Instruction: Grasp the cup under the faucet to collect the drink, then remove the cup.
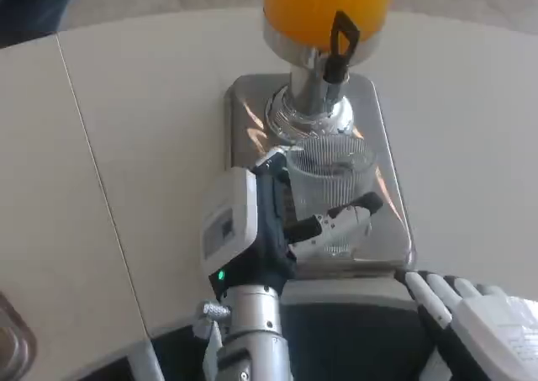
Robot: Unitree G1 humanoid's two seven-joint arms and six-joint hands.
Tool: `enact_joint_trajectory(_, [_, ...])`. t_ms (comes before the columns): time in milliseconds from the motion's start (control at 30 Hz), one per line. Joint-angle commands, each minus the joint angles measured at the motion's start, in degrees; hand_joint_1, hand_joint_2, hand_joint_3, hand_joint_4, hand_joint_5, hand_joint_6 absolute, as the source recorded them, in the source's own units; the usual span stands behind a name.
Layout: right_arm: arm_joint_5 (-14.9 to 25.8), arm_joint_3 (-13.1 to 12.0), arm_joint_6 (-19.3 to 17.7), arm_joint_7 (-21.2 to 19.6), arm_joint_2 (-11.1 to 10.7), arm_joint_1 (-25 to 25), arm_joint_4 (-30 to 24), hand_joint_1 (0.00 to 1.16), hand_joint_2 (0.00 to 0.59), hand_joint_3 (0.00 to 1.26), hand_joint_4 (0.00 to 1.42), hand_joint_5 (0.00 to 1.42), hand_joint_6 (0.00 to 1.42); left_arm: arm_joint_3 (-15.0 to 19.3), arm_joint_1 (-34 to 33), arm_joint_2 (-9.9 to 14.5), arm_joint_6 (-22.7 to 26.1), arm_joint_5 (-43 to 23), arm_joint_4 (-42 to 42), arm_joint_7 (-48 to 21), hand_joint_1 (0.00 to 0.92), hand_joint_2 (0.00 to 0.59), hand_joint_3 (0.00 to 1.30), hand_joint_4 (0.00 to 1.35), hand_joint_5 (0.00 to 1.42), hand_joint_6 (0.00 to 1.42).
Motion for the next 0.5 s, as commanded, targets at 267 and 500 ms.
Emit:
enact_joint_trajectory(267, [1.59, -1.72, -0.34, 2.12, -1.12, 0.28, -0.59, 0.57, 0.421, 0.0, 0.0, 0.0, 0.0, -2.04, -5.0, -2.25, 1.0, 1.6, 7.33, 9.63, 0.512, 0.107, 0.97, 1.14, 1.38, 1.42])
enact_joint_trajectory(500, [2.78, -2.77, -0.3, 2.71, -1.7, 0.35, -0.48, 0.56, 0.421, 0.0, 0.0, 0.0, 0.0, -4.26, -6.49, -2.53, 0.89, 1.79, 10.23, 12.64, 0.484, 0.102, 0.68, 0.77, 1.17, 1.41])
